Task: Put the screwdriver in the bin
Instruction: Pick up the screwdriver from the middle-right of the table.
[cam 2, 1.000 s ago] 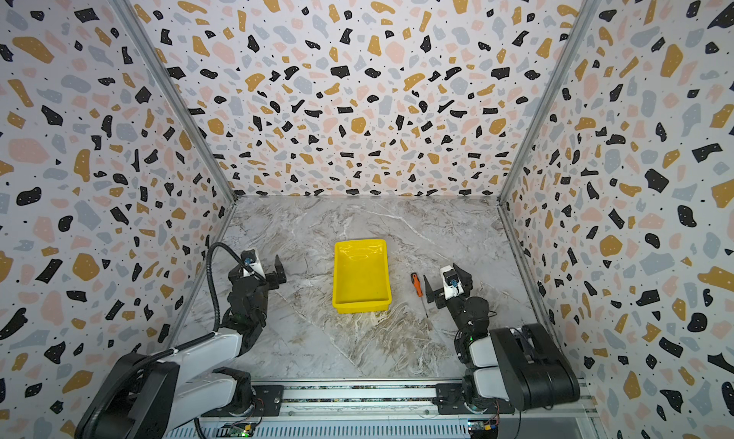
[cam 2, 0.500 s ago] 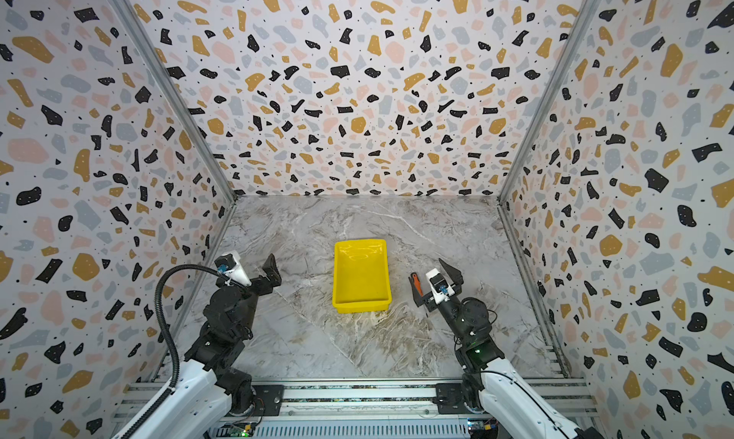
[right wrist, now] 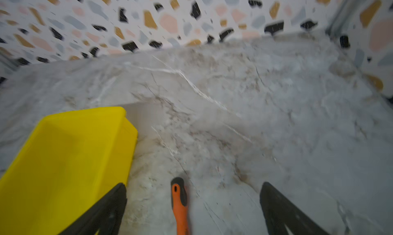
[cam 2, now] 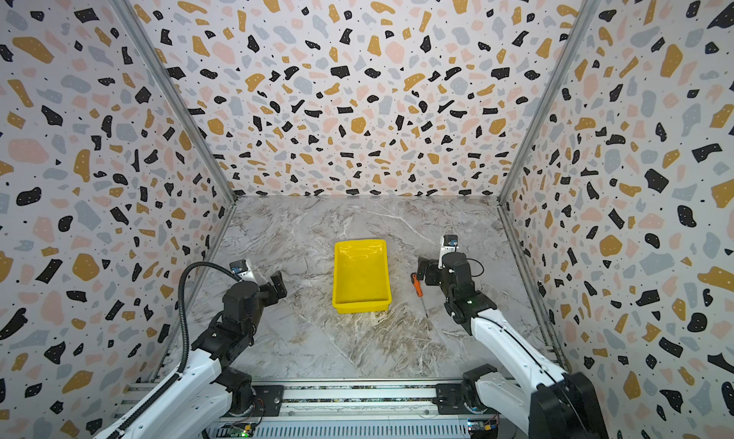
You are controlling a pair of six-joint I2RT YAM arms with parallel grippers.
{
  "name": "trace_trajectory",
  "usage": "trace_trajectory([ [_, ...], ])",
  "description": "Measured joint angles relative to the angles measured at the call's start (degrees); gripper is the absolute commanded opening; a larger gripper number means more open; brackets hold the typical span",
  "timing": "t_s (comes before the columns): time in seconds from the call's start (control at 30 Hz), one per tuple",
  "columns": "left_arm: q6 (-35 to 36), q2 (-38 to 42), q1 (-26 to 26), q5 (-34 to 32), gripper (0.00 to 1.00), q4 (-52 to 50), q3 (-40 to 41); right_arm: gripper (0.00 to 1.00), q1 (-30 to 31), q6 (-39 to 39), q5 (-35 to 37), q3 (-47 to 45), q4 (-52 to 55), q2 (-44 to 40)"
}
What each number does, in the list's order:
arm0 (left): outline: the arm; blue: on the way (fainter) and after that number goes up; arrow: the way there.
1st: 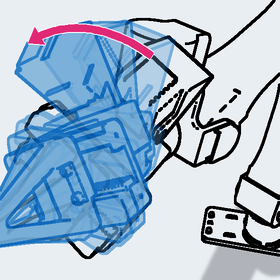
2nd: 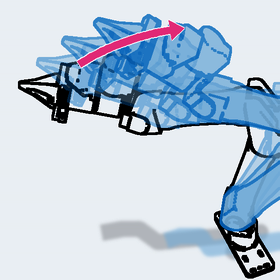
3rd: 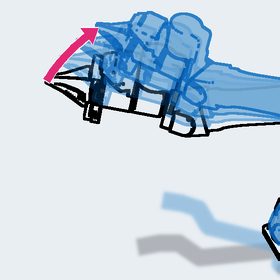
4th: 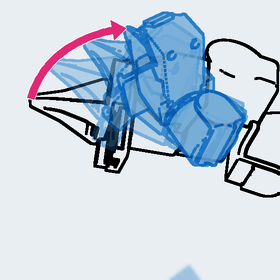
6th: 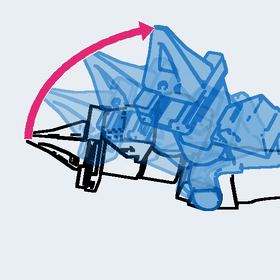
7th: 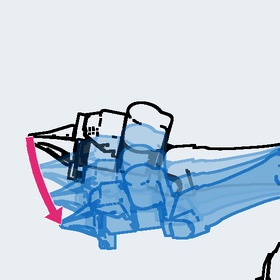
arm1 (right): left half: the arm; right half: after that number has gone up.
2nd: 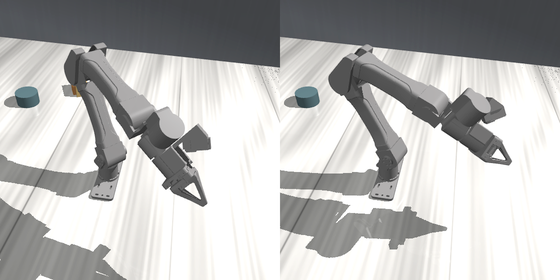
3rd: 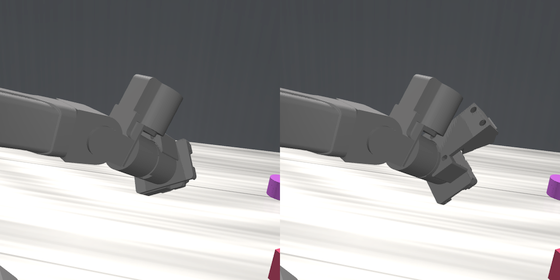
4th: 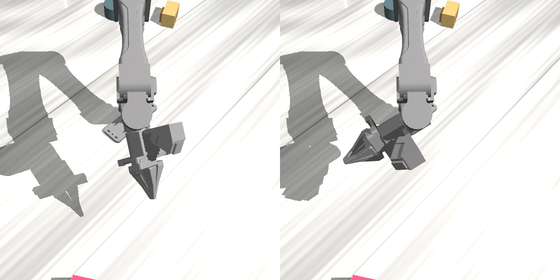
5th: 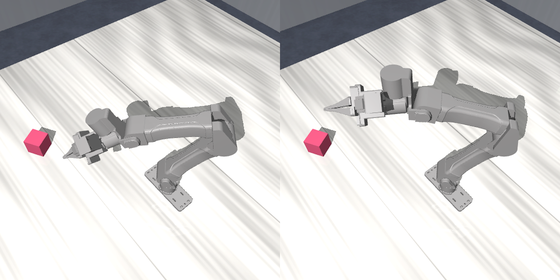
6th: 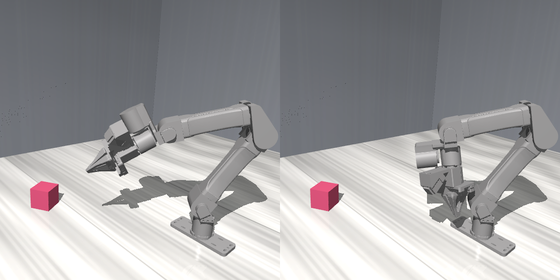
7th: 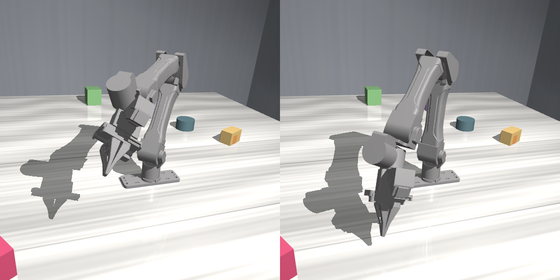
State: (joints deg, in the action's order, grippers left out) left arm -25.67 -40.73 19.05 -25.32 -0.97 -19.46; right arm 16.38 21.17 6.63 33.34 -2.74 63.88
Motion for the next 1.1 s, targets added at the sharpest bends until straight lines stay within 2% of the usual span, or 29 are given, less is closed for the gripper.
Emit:
trace_trajectory([
  [0.1, -2.05, 1.33, 0.00, -2.05, 1.00, -1.60, 0.02, 0.99, -9.01, 3.02, -6.43, -0.72, 2.86, 4.44],
  [0.2, -4.24, 4.11, 0.00, -4.48, 1.00, -2.43, 0.11, 0.99, -15.47, 4.92, -9.86, -2.62, 3.93, 3.17],
  [0.37, -8.57, 8.17, 0.00, -8.48, 1.00, -2.43, 2.67, 0.99, -17.51, 6.21, -11.93, -3.15, 4.63, -1.81],
  [0.47, -10.32, 8.50, 0.00, -9.46, 1.00, -2.51, 4.96, 1.00, -18.53, 9.79, -8.57, -3.15, 5.29, -3.76],
  [0.6, -11.54, 6.45, 0.00, -9.46, 1.00, -2.43, 5.60, 0.99, -27.63, 15.26, -8.00, -4.66, 5.70, -4.07],
  [0.67, -11.72, 5.09, 0.00, -9.44, 1.00, -2.43, 5.60, 0.99, -29.31, 15.87, -8.74, -6.14, 5.68, -4.83],
  [0.73, -11.69, 3.87, 0.00, -9.42, 1.00, -2.43, 5.46, 0.99, -26.84, 15.28, -9.18, -7.89, 5.51, -6.67],
  [0.9, -11.65, 3.10, 0.00, -9.09, 1.00, -2.40, 5.42, 0.99, -8.04, 11.52, -3.52, -11.98, 4.83, -14.05],
  [0.97, -11.63, 3.10, 0.00, -8.98, 1.00, -2.40, 5.42, 0.99, -2.43, 10.49, -1.51, -12.76, 4.46, -15.80],
  [1.1, -11.63, 3.30, 0.00, -8.44, 1.00, -2.25, 5.42, 0.99, 3.28, 9.73, 2.25, -16.26, 0.92, -16.13],
])
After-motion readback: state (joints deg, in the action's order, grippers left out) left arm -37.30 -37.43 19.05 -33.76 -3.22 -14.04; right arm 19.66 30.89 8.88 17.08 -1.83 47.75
